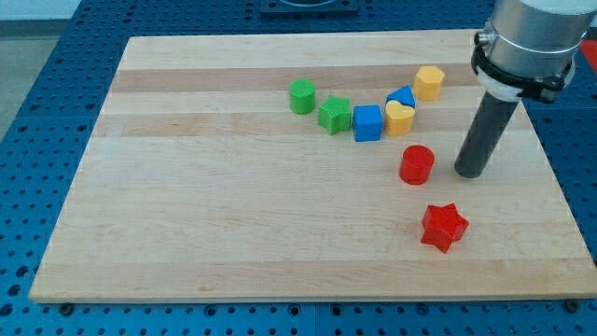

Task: Place the red circle below the blue cube

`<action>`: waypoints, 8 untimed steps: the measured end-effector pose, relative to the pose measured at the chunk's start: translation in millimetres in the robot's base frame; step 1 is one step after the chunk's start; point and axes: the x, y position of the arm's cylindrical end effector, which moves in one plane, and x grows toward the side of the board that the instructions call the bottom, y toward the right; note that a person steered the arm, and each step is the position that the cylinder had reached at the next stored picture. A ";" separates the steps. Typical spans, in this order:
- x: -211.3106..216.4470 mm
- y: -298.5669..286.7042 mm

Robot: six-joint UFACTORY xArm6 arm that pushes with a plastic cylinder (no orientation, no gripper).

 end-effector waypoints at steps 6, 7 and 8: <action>25.3 -72.6; 47.0 -85.0; 58.3 -105.0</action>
